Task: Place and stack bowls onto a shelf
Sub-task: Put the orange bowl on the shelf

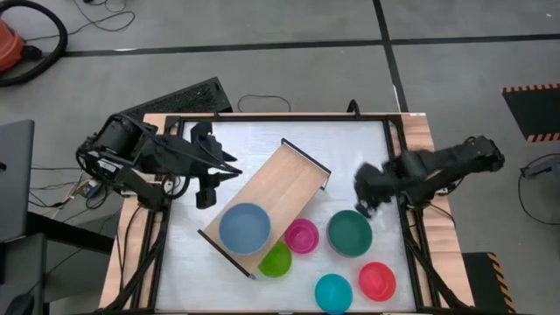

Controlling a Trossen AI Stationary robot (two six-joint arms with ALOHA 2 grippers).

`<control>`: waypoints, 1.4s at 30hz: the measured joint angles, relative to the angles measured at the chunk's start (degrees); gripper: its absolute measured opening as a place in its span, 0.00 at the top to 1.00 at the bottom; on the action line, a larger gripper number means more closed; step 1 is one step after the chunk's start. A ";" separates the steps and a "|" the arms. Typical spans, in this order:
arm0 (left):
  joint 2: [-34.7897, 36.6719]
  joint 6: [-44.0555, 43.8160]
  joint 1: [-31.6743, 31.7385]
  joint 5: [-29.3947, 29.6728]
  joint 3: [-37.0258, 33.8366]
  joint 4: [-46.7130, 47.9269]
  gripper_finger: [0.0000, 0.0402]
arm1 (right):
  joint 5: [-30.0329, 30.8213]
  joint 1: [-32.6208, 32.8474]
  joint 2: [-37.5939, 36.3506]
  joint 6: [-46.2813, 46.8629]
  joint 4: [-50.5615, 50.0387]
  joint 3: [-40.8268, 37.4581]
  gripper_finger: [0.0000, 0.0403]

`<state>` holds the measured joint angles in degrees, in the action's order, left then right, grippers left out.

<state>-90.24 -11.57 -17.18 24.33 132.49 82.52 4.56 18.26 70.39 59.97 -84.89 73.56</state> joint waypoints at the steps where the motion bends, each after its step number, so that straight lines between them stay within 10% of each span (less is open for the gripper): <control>1: 0.00 0.88 0.14 -0.08 -0.01 -0.01 0.61 | -0.57 3.08 -0.66 4.32 -0.07 -0.64 0.74; 14: -0.04 10.11 0.21 0.14 -0.04 -0.88 0.59 | -1.75 34.62 4.75 50.28 6.03 -1.02 0.68; 23: -0.04 11.07 3.62 -8.96 -0.04 -3.18 0.49 | -6.02 37.64 14.89 57.18 14.08 -3.76 0.44; 30: -0.07 13.82 7.55 -13.69 -0.04 -3.63 0.46 | -7.47 37.68 16.24 57.28 32.35 -13.44 0.46; 42: -0.07 14.55 9.87 -16.16 -0.04 -3.61 0.46 | -10.17 39.84 15.12 55.34 29.13 -17.28 0.47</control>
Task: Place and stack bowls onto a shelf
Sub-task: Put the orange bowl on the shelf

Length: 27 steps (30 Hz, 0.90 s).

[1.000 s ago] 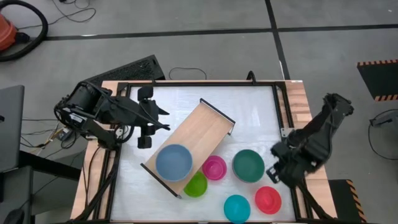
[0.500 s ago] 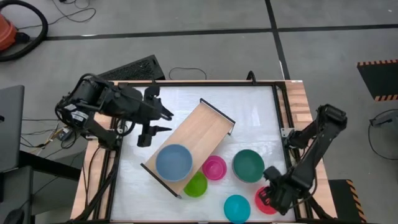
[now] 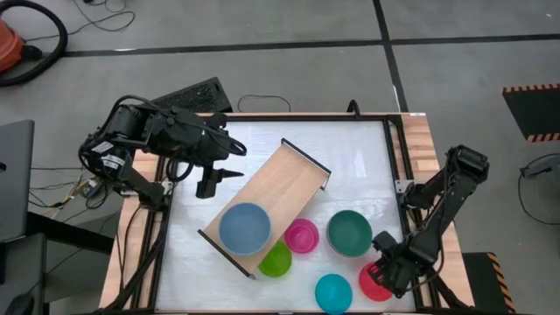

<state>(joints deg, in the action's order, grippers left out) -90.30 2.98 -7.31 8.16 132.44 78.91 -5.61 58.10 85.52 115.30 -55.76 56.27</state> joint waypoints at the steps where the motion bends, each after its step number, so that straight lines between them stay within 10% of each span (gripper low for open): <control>1: 0.00 0.19 0.00 0.02 0.00 0.00 0.46 | -0.33 0.57 -0.02 -0.04 0.86 -0.66 0.47; 10: 0.00 0.27 -0.02 0.08 0.00 0.02 0.46 | -2.07 3.82 -0.02 1.90 13.54 -8.96 0.52; 17: -0.04 0.66 -0.02 0.13 0.00 0.02 0.46 | -3.47 2.79 -0.11 3.14 15.09 -8.85 0.94; 27: -0.04 6.64 -0.02 0.17 0.00 0.02 0.46 | -7.58 1.30 -4.92 3.65 11.84 -4.17 0.94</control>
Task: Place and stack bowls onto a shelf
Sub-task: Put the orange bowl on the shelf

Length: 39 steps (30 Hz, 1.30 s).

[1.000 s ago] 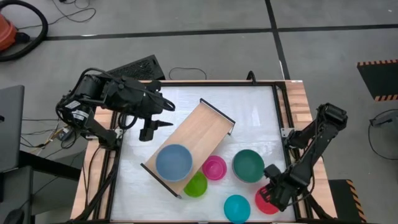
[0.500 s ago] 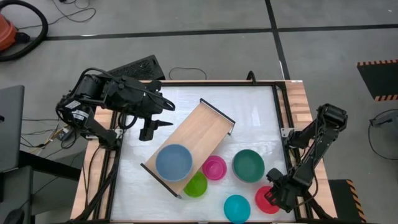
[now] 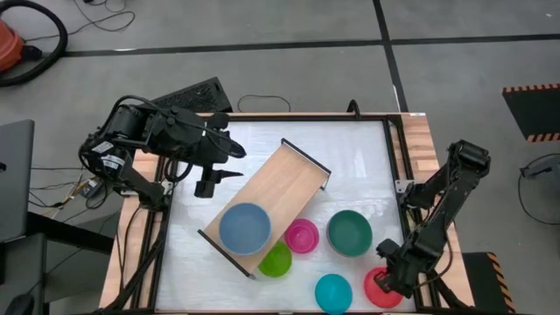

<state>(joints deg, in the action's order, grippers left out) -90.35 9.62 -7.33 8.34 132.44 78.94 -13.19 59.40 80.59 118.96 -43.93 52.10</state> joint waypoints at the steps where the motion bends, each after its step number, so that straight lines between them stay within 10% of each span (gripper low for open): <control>1: 0.00 0.70 0.00 0.01 0.00 0.00 0.46 | 0.02 0.00 -1.07 0.00 -1.39 1.29 0.94; 16: -2.71 35.45 -0.04 1.89 0.00 -0.74 0.46 | 27.50 -16.87 -17.59 -19.54 -37.52 33.81 0.94; 27: -10.89 53.16 -0.02 8.57 0.00 -7.16 0.46 | 16.27 -47.10 -12.17 -54.16 -42.57 40.06 0.94; 39: -15.77 55.74 -0.50 8.27 0.00 -9.84 0.47 | 2.91 -60.60 1.39 -79.11 -42.24 48.47 0.94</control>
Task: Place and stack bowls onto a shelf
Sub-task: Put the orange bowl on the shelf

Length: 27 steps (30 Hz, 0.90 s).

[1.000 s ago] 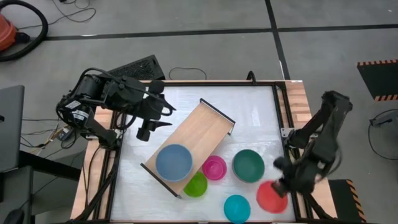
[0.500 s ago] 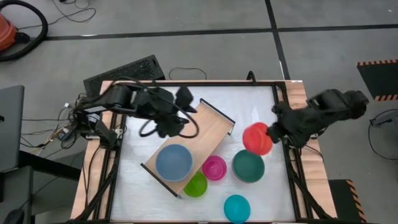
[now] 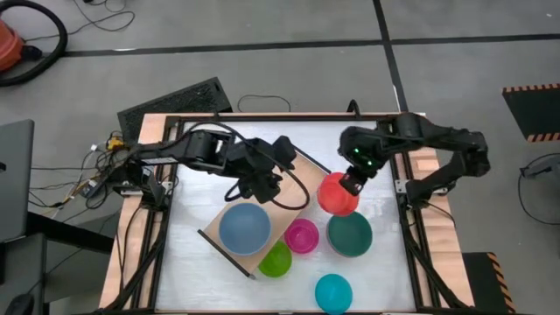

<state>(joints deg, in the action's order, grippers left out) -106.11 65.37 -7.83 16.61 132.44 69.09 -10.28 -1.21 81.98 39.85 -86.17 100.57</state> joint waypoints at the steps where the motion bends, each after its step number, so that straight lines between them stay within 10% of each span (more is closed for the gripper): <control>1: -0.41 0.36 -0.05 0.14 0.00 -0.14 0.47 | -0.96 -0.63 1.01 -1.42 -0.17 1.81 0.94; 10: -1.98 2.74 -1.77 5.52 -0.02 -5.18 0.47 | -4.05 -3.86 10.64 -11.17 -3.67 14.51 0.94; 27: -3.86 7.91 -1.66 -1.56 -0.04 -3.50 0.47 | -8.16 -4.08 15.88 -22.25 -3.83 18.19 0.94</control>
<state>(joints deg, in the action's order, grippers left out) -109.97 73.28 -9.50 15.05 132.40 65.59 -18.44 -5.28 97.86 17.59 -90.00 118.76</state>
